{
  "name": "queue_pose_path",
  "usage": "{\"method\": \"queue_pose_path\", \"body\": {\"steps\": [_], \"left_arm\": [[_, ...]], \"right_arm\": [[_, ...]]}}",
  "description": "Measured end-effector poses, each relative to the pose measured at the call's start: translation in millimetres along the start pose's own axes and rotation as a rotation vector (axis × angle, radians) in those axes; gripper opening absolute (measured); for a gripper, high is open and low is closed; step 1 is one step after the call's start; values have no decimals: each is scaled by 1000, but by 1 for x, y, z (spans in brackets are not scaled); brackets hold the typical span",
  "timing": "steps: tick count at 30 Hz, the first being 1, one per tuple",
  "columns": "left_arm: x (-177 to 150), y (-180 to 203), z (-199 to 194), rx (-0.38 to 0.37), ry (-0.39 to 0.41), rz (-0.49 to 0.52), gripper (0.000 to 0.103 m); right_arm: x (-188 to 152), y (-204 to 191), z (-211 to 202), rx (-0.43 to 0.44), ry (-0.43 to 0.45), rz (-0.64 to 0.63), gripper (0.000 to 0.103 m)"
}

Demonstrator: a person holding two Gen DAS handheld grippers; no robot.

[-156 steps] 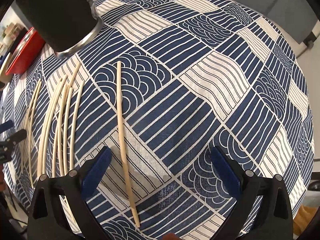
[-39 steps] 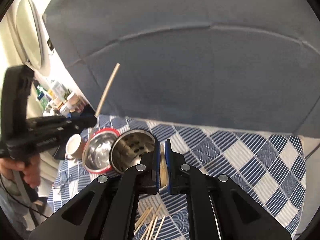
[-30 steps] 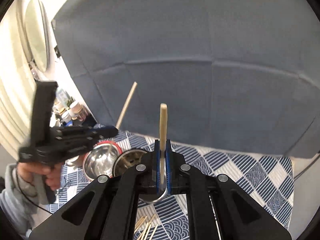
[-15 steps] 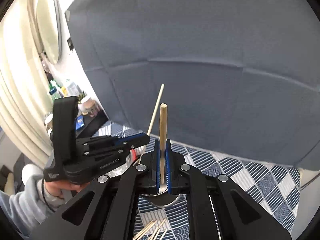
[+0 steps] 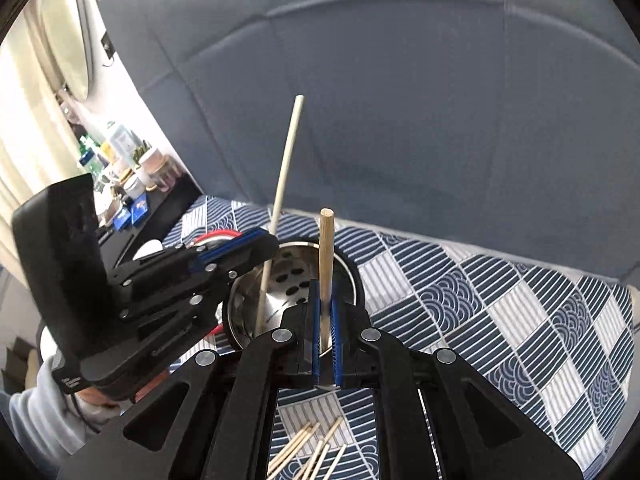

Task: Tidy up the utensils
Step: 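Open both tools to drop the chopsticks into the black holder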

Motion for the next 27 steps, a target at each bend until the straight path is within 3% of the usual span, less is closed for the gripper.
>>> {"method": "queue_pose_path", "body": {"steps": [8,19,22,27], "left_arm": [[-8,-4,-9,-3,-4,-6,6],[-3,-13,-43,56,-2,10,48],[-5,-14,-51,73,-19,17,55],[-16,-16,-62,111,-58,33,66]], "right_arm": [[-2,6,-3,-43,7,4,9],[4,8,-29,-70,42,11,9],[3,8,-36,-75,53,10,25],[-3,8,-47,-92,77,11,38]]}}
Point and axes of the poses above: each gripper's, at about its wrist camera, not at the fingertips, and z roughly the way its jaws point, y to its right, x to its top, the point moved 10 cm from there along z, roughly the way its jaws point, and after that the axes turned 9 degrees about z, right-handed, at the moved point
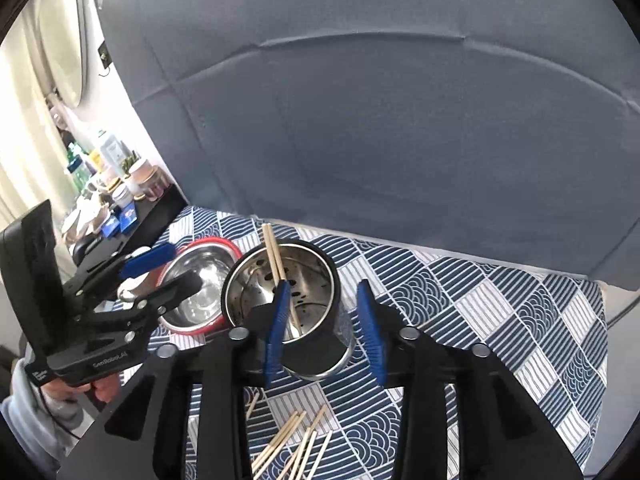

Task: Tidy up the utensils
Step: 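Open both tools to drop the chopsticks into the black holder, then move both open tools back down to the remaining chopsticks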

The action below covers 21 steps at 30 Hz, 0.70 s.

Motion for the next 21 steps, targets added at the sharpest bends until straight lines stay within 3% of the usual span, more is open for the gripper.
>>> {"method": "queue_pose_path", "body": {"steps": [5,9,12,21], "left_arm": [[-14,-1,-10,3,-25,7,75],[-30,1,-13,4,-57,-7,93],[-44,1,-12,4,-92,-33,97],[-93,7,-8,-13,-216,-73,97]], "right_arm": [[-10,5,-3,-19,-1,20,56],[-21,12,-3,-41,-14,35,67],[-30,20,-3,-73,-15,38,85],[-72,55,14,-164,-103,82,85]]}}
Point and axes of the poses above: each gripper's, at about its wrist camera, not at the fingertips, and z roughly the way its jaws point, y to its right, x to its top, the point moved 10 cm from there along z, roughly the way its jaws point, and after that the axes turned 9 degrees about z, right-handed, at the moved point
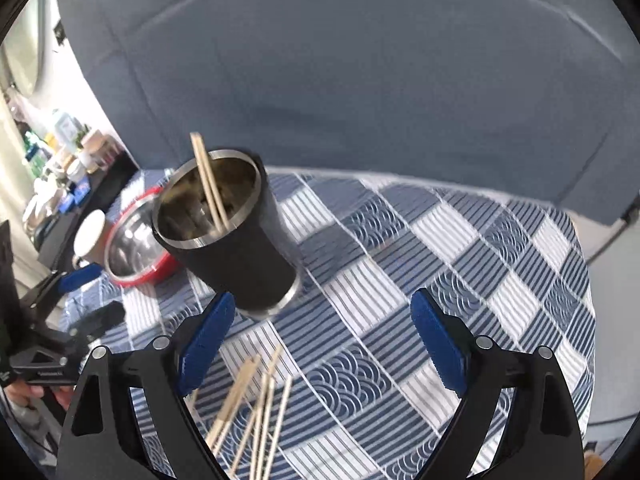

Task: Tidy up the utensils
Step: 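Move both open tools back down to the remaining chopsticks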

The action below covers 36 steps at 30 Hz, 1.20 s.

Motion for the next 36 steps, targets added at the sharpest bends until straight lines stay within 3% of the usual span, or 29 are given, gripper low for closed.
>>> {"method": "queue_pose_path", "body": {"steps": [23,36], "left_arm": [[-105,15,45,5,-278,4,97],[-139,24,65,56,-383,53,97]], "right_arm": [[-110,6,56,-62,-215,-26,85],[-151,6,78,-119,-294,-79,85]]}}
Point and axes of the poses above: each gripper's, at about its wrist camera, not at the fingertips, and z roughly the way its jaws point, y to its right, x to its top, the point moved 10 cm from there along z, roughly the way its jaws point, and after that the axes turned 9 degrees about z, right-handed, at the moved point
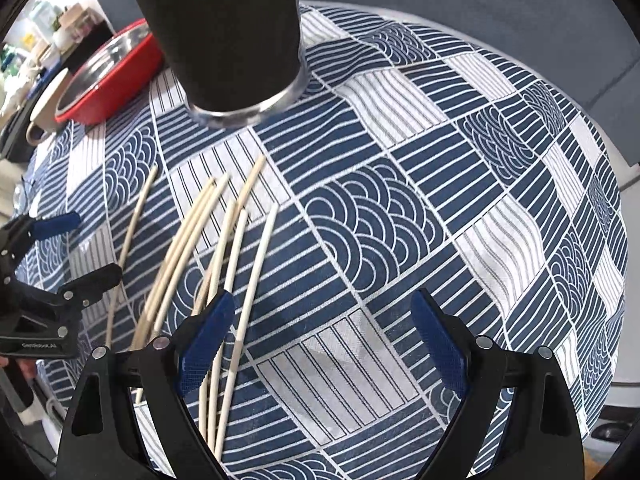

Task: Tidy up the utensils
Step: 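Move both open tools back down to the remaining chopsticks, then close the right tool on a chopstick while the left tool grasps another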

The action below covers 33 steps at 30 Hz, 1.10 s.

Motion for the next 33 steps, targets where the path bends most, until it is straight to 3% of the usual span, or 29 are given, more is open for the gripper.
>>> {"method": "queue_pose_path", "body": {"steps": [13,24,33], "left_arm": [[13,10,15,82,-43,18,97],[13,10,21,103,-74,-38,99],[-5,0,16,88,-120,-34,98]], "right_arm": [[-6,2,24,-15,-35,44,85],[-19,7,24,-23,-30,75,86],[-35,22,16,-18,-2,67,66]]}}
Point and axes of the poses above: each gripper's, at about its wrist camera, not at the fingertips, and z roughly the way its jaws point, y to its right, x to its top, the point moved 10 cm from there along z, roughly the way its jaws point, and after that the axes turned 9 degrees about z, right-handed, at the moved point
